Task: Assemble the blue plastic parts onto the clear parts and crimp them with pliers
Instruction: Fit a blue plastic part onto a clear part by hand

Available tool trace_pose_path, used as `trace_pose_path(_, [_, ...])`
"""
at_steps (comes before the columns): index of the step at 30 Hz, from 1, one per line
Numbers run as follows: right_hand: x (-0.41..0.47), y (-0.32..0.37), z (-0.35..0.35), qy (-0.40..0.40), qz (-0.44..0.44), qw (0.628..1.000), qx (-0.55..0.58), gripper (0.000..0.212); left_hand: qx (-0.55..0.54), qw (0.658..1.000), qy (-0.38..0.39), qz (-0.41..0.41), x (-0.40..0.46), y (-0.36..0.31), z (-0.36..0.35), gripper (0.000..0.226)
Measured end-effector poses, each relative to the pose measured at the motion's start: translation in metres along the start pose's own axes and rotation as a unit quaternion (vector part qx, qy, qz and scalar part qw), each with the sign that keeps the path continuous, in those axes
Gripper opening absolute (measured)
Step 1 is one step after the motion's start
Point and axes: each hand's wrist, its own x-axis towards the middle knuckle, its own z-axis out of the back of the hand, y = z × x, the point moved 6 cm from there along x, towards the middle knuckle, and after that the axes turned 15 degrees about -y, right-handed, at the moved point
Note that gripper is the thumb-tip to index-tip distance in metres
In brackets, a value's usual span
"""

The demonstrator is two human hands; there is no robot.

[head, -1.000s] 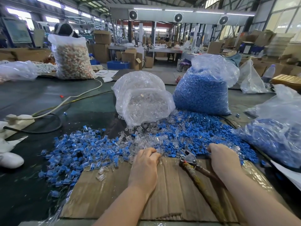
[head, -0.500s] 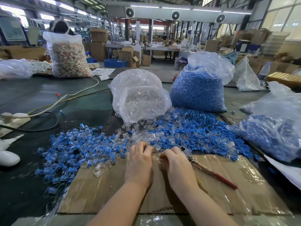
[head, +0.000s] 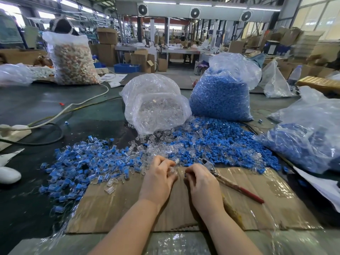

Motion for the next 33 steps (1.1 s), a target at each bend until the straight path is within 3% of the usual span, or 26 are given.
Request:
trace_pose_path(7, [0.0002,0.0002,-0.0015,0.009,0.007,1.0,-0.005,0.012,-0.011,1.0,-0.012,-0.007,0.0008,-0.0022,0.0017,0.009])
trace_pose_path(16, [0.0003,0.0005,-0.0003,0.008,0.012,1.0,-0.008,0.011,-0.027,0.998,0.034,-0.034,-0.0017,-0.0046,-0.0042,0.017])
trace_pose_path(25, [0.0007,0.0002,-0.0002,0.005,0.013,1.0,0.002,0.01,-0.023,0.999,0.013,-0.025,-0.002,-0.0078,0.0027,0.007])
trace_pose_path(33, [0.0006,-0.0002,-0.0005,0.007,0.012,1.0,0.0,0.011,-0.028,1.0,0.007,-0.006,-0.0028,-0.0054,0.0023,0.021])
